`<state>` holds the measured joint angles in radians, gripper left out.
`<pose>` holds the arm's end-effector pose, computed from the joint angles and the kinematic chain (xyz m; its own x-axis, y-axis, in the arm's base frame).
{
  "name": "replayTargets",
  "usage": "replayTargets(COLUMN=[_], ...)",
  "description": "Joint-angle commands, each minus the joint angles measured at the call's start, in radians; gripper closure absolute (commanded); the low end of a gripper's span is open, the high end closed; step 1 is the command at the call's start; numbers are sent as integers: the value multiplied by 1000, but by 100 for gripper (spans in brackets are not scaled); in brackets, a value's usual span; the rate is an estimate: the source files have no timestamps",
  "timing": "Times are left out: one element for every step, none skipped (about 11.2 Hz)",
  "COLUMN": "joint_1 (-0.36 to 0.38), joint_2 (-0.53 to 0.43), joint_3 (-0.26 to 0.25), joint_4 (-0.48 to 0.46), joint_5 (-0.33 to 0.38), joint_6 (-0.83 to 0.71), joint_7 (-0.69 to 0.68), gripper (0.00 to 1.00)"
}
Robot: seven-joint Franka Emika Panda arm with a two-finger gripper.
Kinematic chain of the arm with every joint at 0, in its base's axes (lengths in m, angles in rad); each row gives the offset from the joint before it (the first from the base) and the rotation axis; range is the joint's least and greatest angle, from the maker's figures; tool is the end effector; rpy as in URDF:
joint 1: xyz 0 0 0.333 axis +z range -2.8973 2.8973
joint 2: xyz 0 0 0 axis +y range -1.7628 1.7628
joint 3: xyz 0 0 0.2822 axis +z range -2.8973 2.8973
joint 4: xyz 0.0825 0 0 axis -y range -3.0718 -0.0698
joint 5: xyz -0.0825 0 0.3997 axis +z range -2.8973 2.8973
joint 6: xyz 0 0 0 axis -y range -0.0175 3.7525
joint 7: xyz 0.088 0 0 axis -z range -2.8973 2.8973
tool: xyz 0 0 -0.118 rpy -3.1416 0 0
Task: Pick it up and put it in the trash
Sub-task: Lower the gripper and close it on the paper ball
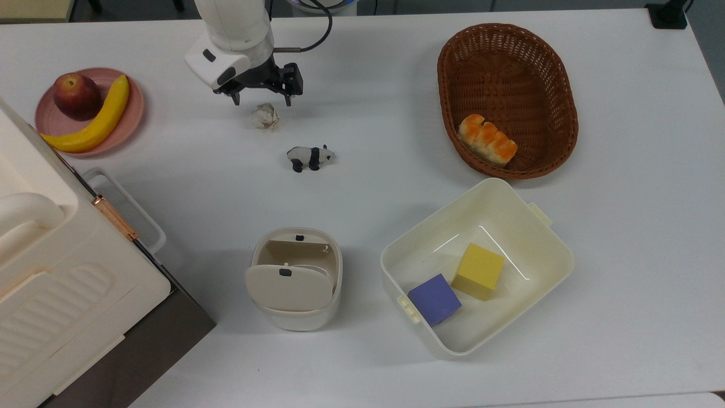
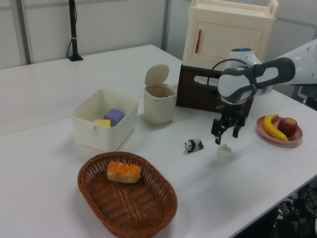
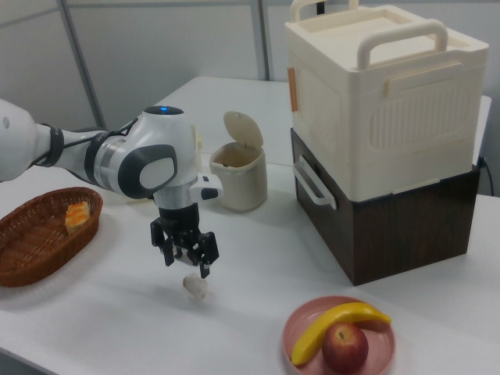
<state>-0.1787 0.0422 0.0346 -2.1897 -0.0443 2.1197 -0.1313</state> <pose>0.5289 -0.0792 0.3041 0.9932 0.0113 -0.1157 0.0136 -0.9997 0.0185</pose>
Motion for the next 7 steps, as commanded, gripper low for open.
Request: replayTargets(joint_1=[-8, -8, -8, -8, -8, -10, -8], joint_2=[13, 28, 48, 65, 70, 79, 80], joint_3=[11, 11, 11, 11, 11, 11, 11], joint_4=[-31, -31, -30, -28, -30, -28, -28], joint_5=[-25, -29, -46, -60, -63, -63, -65], joint_6=[57, 86, 91, 106, 120, 120, 121], joint_7=[19, 19, 19, 19, 19, 19, 19], gripper=[0, 0, 0, 0, 0, 0, 0])
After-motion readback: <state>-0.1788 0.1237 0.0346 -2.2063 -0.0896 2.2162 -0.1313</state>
